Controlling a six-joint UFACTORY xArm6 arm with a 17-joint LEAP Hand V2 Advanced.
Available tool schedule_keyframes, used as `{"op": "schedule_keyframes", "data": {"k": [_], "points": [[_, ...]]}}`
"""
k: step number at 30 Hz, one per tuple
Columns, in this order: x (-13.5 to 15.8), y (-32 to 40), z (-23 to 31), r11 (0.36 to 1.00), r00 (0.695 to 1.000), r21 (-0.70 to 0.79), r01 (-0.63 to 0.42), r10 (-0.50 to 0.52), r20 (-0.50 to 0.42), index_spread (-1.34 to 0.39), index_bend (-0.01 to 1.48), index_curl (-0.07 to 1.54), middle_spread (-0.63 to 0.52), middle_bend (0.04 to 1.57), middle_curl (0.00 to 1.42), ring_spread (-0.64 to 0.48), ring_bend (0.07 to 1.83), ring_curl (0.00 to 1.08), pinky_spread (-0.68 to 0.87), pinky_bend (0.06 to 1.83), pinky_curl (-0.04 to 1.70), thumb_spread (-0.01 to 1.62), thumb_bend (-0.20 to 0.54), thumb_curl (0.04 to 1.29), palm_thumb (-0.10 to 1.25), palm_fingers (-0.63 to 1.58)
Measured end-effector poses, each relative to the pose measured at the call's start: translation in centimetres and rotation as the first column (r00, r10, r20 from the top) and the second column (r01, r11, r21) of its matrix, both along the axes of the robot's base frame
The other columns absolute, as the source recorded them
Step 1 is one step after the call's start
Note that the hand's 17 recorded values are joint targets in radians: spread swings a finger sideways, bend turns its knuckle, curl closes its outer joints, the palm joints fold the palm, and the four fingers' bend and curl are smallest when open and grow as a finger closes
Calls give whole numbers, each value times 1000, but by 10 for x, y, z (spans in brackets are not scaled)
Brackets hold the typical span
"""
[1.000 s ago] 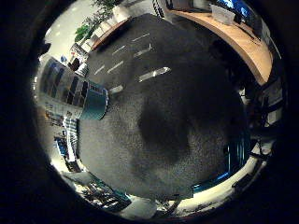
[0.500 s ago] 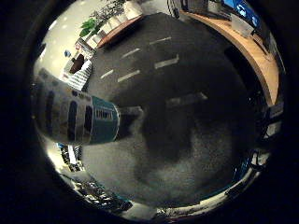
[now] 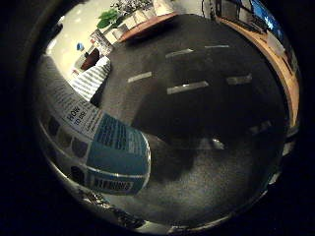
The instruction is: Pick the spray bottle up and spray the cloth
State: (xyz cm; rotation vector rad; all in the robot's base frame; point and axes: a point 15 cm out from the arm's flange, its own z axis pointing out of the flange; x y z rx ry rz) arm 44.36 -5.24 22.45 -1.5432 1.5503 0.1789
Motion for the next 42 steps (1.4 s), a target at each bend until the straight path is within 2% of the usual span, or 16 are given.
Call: {"op": "schedule_keyframes", "data": {"k": [3, 5, 8, 10, 15, 19, 23, 35, 38, 42], "points": [[2, 5, 1, 999, 1000, 33, 13, -13, 24, -300, 161, 242, -92, 420, 396, -153, 793, 376, -141, 617, 325, 1062, -9, 316, 668, 806], [5, 6, 5, 999, 999, 51, 19, -22, 50, -355, 184, 259, -175, 510, 438, -214, 866, 407, -332, 777, 361, 1061, -9, 326, 718, 1082], [6, 4, 8, 998, 997, 62, 27, -31, 67, -417, 297, 338, -234, 636, 502, -244, 938, 453, -457, 881, 416, 1060, -11, 342, 776, 1234], [6, 4, 11, 997, 997, 78, 26, -32, 75, -427, 458, 421, -233, 787, 559, -236, 986, 476, -456, 927, 445, 1055, -11, 354, 811, 1349], [0, 14, 11, 988, 995, 152, 32, -46, 87, -356, 843, 626, -175, 1063, 649, -212, 1179, 553, -339, 1139, 570, 1027, -14, 394, 900, 1304], [1, 11, 18, 983, 991, 176, 44, -65, 115, -303, 1002, 705, -144, 1212, 689, -206, 1288, 604, -270, 1239, 662, 1013, -18, 420, 933, 1224], [0, 4, 20, 982, 990, 180, 59, -81, 118, -261, 1100, 744, -129, 1299, 701, -200, 1352, 641, -224, 1279, 758, 1007, -20, 438, 938, 1163], [2, -3, 41, 981, 985, 174, 81, -106, 137, -226, 1187, 747, -112, 1383, 676, -212, 1396, 703, -187, 1200, 1035, 1019, -23, 458, 927, 1106], [1, -1, 47, 981, 985, 179, 77, -104, 141, -232, 1128, 734, -115, 1356, 663, -213, 1375, 700, -196, 1155, 1055, 1014, -24, 462, 917, 1064], [-1, 9, 61, 978, 986, 201, 51, -82, 145, -287, 853, 697, -119, 1260, 624, -208, 1332, 661, -262, 1061, 1000, 997, -26, 469, 893, 996]]}}
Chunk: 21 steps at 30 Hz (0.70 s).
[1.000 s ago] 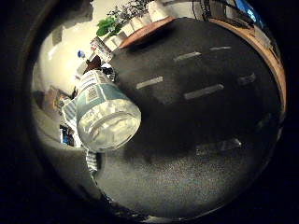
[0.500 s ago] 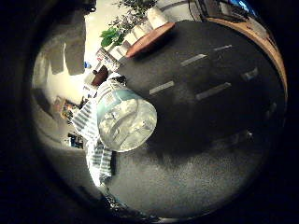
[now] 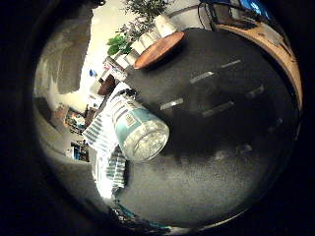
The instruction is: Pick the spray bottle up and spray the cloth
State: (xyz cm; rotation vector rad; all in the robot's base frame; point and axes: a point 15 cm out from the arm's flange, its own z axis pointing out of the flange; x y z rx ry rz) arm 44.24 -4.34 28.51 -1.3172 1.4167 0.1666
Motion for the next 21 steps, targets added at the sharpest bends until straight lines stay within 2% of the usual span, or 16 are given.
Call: {"op": "schedule_keyframes", "data": {"k": [5, 8, 10, 13, 17, 21], "points": [[2, 11, 12, 1000, 1000, 15, -10, 11, -25, -346, 578, 681, -152, 1127, 599, -212, 1304, 618, -365, 1031, 920, 989, -24, 476, 863, 857], [3, 19, 22, 1000, 999, 17, -21, 22, -40, -351, 444, 681, -165, 1063, 597, -214, 1291, 602, -407, 913, 877, 1001, -22, 476, 850, 633], [1, 23, 20, 999, 997, 12, -30, 31, -72, -347, 427, 684, -158, 1002, 590, -204, 1253, 589, -370, 809, 863, 1028, -23, 469, 836, 433], [0, 34, 23, 999, 990, 0, -49, 48, -132, -312, 409, 663, -121, 908, 567, -139, 1123, 556, -139, 682, 851, 1065, -27, 453, 804, 156], [7, 45, 23, 994, 971, -91, -65, 41, -235, -226, 336, 556, -11, 697, 471, 30, 867, 431, 284, 642, 736, 1078, -27, 419, 742, 55], [18, 55, 36, 987, 961, -151, -57, 14, -277, -186, 306, 510, 76, 590, 422, 125, 737, 372, 438, 600, 656, 1077, -25, 399, 724, 41]]}}
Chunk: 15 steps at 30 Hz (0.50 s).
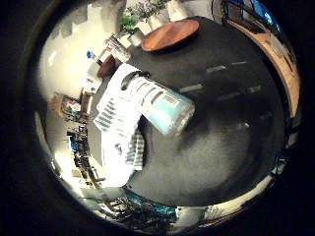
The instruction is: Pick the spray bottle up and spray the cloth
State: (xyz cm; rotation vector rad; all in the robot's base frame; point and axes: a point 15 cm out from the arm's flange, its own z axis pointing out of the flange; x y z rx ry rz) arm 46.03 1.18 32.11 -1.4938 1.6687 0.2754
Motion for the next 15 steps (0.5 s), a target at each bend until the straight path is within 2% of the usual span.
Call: {"op": "schedule_keyframes", "data": {"k": [3, 7, 15], "points": [[1, 7, -1, 999, 999, -37, 8, -10, -53, -150, 255, 466, 146, 491, 379, 181, 650, 324, 510, 551, 581, 1077, -23, 382, 716, 71], [8, 6, -3, 993, 996, -109, 34, -42, -76, -132, 197, 430, 193, 405, 349, 209, 566, 285, 529, 497, 508, 1070, -23, 366, 710, 118], [12, 14, -18, 988, 986, -149, 48, -70, -149, -85, 161, 356, 250, 276, 317, 233, 436, 240, 453, 424, 410, 1061, -22, 349, 718, 87]]}}
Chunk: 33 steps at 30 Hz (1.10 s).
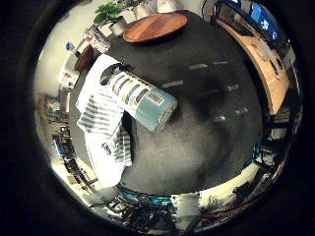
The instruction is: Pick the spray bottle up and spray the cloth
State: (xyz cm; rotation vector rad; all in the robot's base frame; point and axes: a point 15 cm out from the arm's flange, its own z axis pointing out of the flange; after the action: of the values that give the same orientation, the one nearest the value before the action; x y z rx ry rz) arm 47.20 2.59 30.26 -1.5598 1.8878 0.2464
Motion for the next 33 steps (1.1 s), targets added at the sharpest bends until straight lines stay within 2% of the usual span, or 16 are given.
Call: {"op": "schedule_keyframes", "data": {"k": [11, 19, 33], "points": [[2, 10, -29, 1000, 997, -4, 20, -20, -72, -58, 153, 297, 265, 223, 319, 257, 407, 236, 436, 421, 354, 1049, -23, 331, 715, 134], [4, 17, -43, 1000, 997, -22, 10, -11, -80, -56, 152, 271, 267, 205, 326, 245, 419, 240, 434, 481, 341, 1046, -22, 327, 715, 145], [-9, 7, -90, 999, 987, -42, 33, -39, -156, -34, 156, 273, 267, 220, 338, 229, 431, 244, 460, 516, 312, 1044, -20, 329, 726, 172]]}}
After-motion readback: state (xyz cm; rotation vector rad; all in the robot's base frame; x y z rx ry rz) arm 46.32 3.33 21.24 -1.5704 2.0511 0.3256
